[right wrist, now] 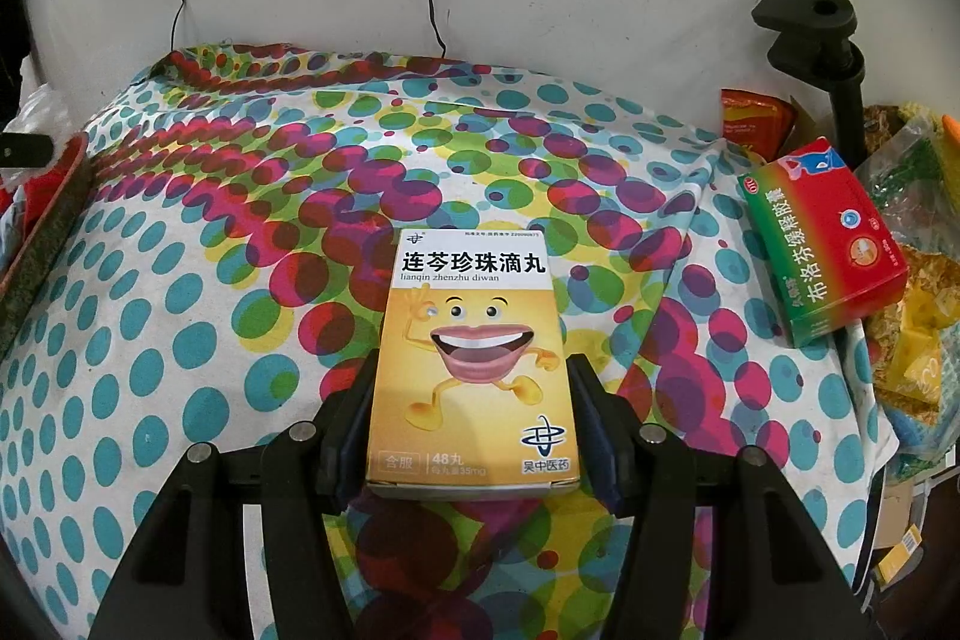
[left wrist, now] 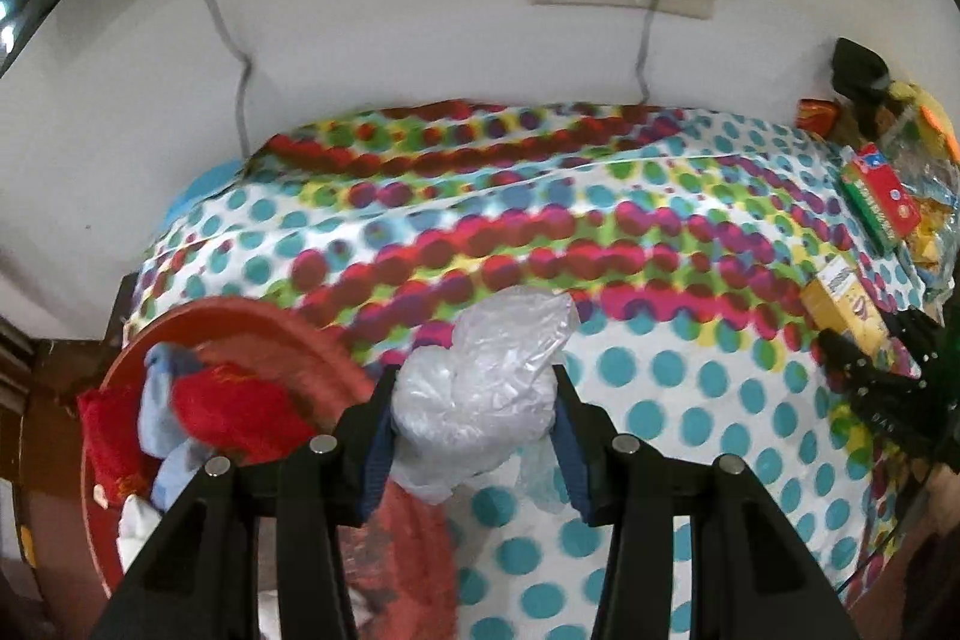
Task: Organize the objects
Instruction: 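Carry the plastic bag onto the tray with left while right holds the yellow box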
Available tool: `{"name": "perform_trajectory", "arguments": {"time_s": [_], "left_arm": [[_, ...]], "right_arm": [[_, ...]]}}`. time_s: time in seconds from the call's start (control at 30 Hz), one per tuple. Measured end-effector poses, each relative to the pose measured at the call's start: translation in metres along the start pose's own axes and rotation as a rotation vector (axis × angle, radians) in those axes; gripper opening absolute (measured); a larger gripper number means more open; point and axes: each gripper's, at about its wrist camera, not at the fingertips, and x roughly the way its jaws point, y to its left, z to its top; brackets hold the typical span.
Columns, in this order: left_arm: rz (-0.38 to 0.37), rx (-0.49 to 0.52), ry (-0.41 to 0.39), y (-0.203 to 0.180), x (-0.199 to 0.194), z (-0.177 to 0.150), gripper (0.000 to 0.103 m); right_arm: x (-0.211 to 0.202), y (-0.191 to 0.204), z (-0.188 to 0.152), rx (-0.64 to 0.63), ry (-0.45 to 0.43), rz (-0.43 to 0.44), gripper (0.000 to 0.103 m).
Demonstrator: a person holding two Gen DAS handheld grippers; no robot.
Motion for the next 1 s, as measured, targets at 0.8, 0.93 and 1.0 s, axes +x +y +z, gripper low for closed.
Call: {"name": "perform_trajectory", "arguments": {"time_s": [0.8,0.93,1.0], "left_arm": [[0.122,-0.188,0.084,0.128,0.023,-0.047,0.047],[0.136,-0.221,0.075,0.148,0.016,-0.052,0.047],[0.14,-0.233,0.074,0.157,0.014,-0.054,0.047]], "right_arm": [[-0.001,0.0,0.0,0.003,0.002,0.002,0.054],[-0.001,0.0,0.001,0.002,0.002,0.001,0.054],[0.0,0.0,0.001,0.002,0.002,0.0,0.054]]}}
